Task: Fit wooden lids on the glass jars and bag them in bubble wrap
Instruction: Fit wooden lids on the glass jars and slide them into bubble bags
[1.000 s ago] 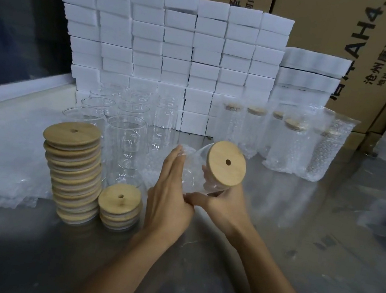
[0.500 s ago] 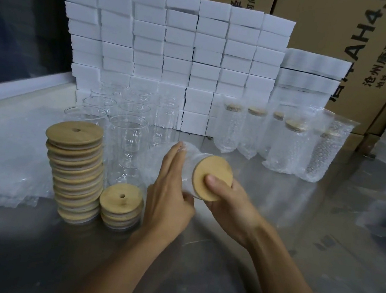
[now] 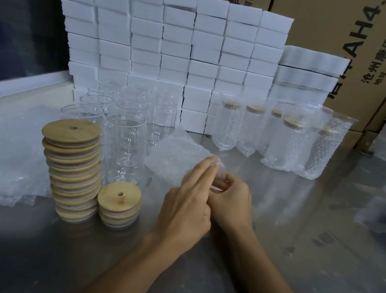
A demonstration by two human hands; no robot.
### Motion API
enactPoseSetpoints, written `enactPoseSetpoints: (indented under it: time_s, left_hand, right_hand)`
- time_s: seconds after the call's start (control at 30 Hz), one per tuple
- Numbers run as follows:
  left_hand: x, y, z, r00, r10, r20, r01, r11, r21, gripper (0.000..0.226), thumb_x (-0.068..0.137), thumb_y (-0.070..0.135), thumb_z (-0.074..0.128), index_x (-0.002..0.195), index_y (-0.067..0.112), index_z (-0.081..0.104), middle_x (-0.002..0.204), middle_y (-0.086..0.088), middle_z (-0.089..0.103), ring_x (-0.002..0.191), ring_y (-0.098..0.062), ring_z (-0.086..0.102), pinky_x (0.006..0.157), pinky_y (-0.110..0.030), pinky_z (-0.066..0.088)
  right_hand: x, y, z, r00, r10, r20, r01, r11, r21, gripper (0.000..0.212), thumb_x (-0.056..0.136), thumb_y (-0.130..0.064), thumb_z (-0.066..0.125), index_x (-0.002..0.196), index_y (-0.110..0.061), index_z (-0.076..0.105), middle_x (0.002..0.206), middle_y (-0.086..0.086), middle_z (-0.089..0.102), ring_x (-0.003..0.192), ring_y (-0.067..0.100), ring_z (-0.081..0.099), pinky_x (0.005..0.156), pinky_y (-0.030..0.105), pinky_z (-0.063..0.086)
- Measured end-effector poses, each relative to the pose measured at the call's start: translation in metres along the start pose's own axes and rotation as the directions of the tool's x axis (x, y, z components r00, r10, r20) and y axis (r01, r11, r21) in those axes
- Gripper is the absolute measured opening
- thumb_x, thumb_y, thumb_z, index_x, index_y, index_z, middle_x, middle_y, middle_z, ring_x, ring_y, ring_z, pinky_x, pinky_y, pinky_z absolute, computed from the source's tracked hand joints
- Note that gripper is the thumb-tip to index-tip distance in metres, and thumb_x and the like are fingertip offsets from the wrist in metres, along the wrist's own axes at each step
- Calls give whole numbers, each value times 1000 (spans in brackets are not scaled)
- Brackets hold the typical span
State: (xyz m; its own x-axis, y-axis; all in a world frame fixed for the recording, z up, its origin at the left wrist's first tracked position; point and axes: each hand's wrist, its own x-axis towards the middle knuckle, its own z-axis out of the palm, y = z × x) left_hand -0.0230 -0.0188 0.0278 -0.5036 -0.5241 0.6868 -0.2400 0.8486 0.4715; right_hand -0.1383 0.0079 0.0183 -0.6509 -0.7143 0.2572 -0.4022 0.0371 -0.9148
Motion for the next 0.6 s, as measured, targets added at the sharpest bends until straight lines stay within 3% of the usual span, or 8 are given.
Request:
enactPoseSetpoints:
  time_s: [0.1,0.2,0.27,0.37,0.43,0.53,0.6]
  left_hand:
    - [1,0,-4,999,50,-1,-50,999,-4,76,62,-9,46,136,9,54,147,2,48,126,-19,54,85,-44,56]
    - [5,-1,-11,994,87,-67,-85,996,24,69,62,0,41,127,10,62,137,5,57,112,-16,64,74,-37,58]
    - [6,0,-15,983,129,-130,-123,991,56,60,67,6,37,119,14,67,129,8,63,105,-11,65,71,-27,56]
    - [6,6,-13,966,182,-183,-174,983,59,54,67,-2,44,110,15,72,121,8,68,102,-8,66,75,-17,49]
    - [4,9,-9,953,213,-214,-204,977,66,52,64,-7,51,107,13,73,117,6,70,97,-13,68,73,-24,55]
    - [4,12,-11,926,248,-284,-218,967,134,48,65,0,58,110,12,70,107,5,70,85,-20,65,64,-35,54]
    - [5,9,-14,915,259,-309,-223,964,147,45,67,8,62,112,10,68,103,2,69,86,-24,60,71,-39,52]
  right_hand:
    - [-1,-2,0,995,-43,-86,35,995,-91,22,71,-32,80,81,-16,70,70,-10,71,64,-4,66,57,8,47]
    - [-2,-3,1,987,-77,-140,64,993,-96,36,76,-37,73,59,-15,50,48,-14,48,46,4,45,46,14,37]
    - [-2,-5,0,978,-91,-189,83,995,-52,45,85,-37,67,56,-19,37,48,-13,39,47,5,39,47,17,33]
    - [-3,-7,1,965,-149,-216,141,989,-54,45,100,-31,57,61,-17,36,65,-3,44,61,13,43,59,39,41]
    - [-5,-8,3,958,-180,-223,185,983,1,40,104,-24,51,65,-15,44,70,3,50,65,19,48,64,45,45]
    - [-5,-10,1,937,-216,-275,249,964,91,50,103,-14,49,56,-31,50,53,-12,47,52,6,42,55,29,38]
    - [-3,-11,-1,931,-183,-315,242,957,161,53,103,-12,46,56,-34,57,48,-15,50,49,3,44,55,26,37]
